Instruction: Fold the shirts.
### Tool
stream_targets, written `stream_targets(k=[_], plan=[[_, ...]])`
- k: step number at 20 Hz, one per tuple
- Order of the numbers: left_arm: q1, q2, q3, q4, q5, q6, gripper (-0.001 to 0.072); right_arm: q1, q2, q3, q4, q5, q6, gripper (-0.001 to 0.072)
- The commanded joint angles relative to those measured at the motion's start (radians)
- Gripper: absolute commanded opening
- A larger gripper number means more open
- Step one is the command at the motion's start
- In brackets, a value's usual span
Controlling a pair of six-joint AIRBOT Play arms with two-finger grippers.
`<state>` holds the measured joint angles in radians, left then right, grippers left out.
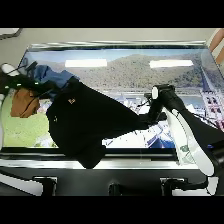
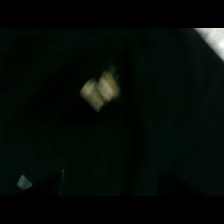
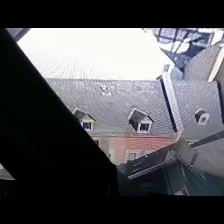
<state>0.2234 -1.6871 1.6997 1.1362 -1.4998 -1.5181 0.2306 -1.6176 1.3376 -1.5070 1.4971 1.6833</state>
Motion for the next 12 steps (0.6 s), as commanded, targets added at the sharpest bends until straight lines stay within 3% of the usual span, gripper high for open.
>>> stream_targets(k=[1,3,5,8,12], plan=[[0.143,0.196,-0.198,0.044,-0.17,-0.051,0.0695,0.0,-0.003,-0.001,0.011,-0.004,-0.002,0.0039],[0.198,0.437,-0.548,0.042,-0.034,-0.055,0.0693,0.0,-0.003,-0.001,0.036,-0.021,0.0,0.004],[0.208,0.615,-0.872,0.043,0.014,-0.051,0.0545,0.0,-0.003,-0.001,0.075,-0.044,-0.001,0.004],[0.203,0.767,-1.216,-0.04,0.14,-0.053,0.0544,0.0,-0.003,-0.001,0.127,-0.046,-0.001,0.004],[0.203,0.821,-1.394,-0.193,0.314,-0.034,0.0542,0.0,-0.003,-0.001,0.13,-0.015,-0.001,0.0039]])
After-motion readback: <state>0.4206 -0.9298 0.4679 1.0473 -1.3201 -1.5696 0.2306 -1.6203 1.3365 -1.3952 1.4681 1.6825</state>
